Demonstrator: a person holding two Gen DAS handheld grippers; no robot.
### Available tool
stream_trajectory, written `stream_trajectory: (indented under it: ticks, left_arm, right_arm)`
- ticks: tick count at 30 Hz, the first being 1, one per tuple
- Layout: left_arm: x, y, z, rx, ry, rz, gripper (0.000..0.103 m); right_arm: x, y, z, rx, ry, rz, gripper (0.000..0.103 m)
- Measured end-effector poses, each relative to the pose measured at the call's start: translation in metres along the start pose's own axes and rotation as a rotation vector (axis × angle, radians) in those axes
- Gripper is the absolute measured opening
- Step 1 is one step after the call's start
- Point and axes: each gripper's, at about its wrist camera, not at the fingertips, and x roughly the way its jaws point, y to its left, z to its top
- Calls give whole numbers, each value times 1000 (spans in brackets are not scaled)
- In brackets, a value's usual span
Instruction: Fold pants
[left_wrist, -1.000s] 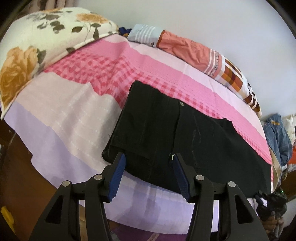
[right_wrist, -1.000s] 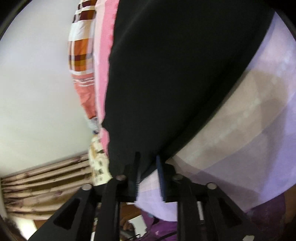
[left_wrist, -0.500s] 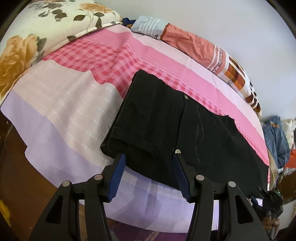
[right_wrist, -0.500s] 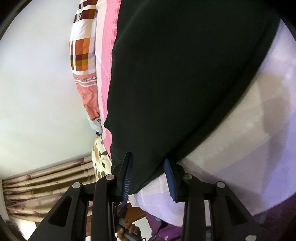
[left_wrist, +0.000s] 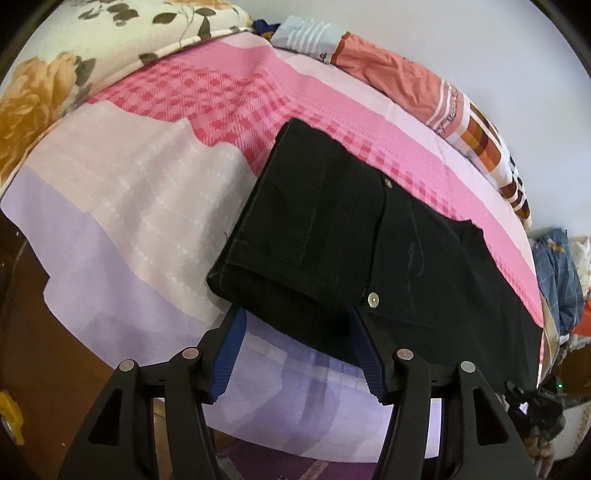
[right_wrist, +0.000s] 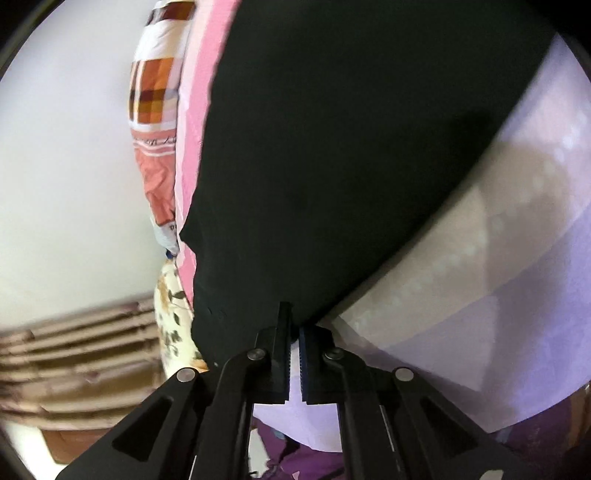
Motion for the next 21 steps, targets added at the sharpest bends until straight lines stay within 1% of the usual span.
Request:
stream_trajectory:
  ticks: [1,3,4,5,7,8,9,11,13,14,15,17,20,21]
  left_arm:
    - [0,0,0,0,1,1,59]
    - [-1,0,0,3,-6,0,59]
    - [0,0,0,5,-7,0,59]
    - [0,0,0,7,-5,3,59]
    - [1,0,0,2,1,6,59]
    - [-1,2,0,-9,4,2,59]
    - [-4,5,0,-24,3,-2,59]
    - [-12,13,1,-71,-10,-15,59]
    - [-23,26,0,-131,-37,-47,59]
    - [-24,29,0,-151,-43,-63,59]
    - [-26,34,0,-174,-41,-84,59]
    - [-23,38,-1,-195,-15,-122,58]
    - [-12,34,-1,-184,32,-155,52]
    - [-7,32,0,-176,48,-161,47]
  right_arm:
    - [0,-1,2,16,13,21,6]
    - [1,-3,3,54,44,70,18]
    - [0,-2,2,52,56,81,23]
    - [-1,4,0,23,71,78,31]
    - [2,23,-9,-71,142,43,32]
    - [4,35,-15,-121,187,47,32]
    - [7,48,-23,-179,227,69,32]
    - [11,72,-32,-274,270,114,33]
    - [16,89,-34,-316,274,162,41]
    - [19,93,-34,-320,273,186,50]
    - [23,96,-34,-315,274,203,55]
    - [34,97,-34,-290,292,222,56]
    - [44,91,-36,-257,322,214,56]
    - [45,91,-37,-254,324,213,56]
